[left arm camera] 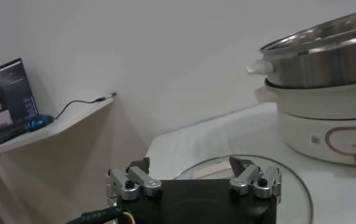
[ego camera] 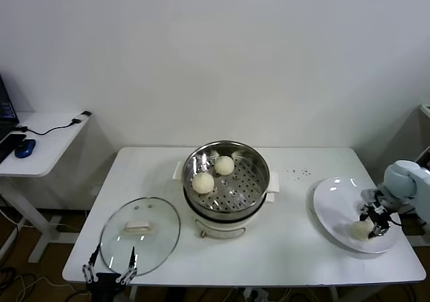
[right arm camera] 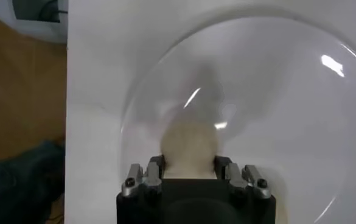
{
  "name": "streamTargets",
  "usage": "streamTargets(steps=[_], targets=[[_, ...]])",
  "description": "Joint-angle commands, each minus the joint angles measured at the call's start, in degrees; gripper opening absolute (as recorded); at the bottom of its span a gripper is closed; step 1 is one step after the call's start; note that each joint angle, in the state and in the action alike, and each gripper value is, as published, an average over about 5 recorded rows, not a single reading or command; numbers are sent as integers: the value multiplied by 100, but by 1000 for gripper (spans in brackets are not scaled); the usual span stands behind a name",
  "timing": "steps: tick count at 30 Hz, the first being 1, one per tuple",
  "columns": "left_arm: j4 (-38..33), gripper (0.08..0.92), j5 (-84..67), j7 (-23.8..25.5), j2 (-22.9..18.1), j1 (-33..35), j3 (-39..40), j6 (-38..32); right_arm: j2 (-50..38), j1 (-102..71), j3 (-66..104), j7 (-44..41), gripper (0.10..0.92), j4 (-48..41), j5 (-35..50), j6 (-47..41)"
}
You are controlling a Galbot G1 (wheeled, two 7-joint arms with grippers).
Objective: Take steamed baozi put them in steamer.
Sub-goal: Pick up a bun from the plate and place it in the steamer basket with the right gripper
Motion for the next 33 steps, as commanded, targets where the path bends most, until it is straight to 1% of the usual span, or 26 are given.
streamTargets(steps=[1,7,10,15,18,25,33], targets=[[-11,823,8,-1,1,12,11,-7,119,853,-236,-307,551,129,16,781],[-20,823,38,-11,-10,30,45,-12,903,3206,-1629,-744,548,349,-51,2316],[-25,823,52,-15,-14,35,57,-15,1462,3942,-1984,-774,550,383,113,2755],[-26,823,84,0,-1,4,74,0,2406,4613,-2209,-791,552,472,295,3313],[-12,823,107,-3,-3,-44,98,2,2919,4726,-2183,-780,555,524,413,3453],[5,823,137,-11,-17,-56,158,8,3862,4400,-1957,-769,567,774,534,3444],[1,823,123,19,20,-9,66,17,4497,3626,-1850,-756,561,804,269,3402]])
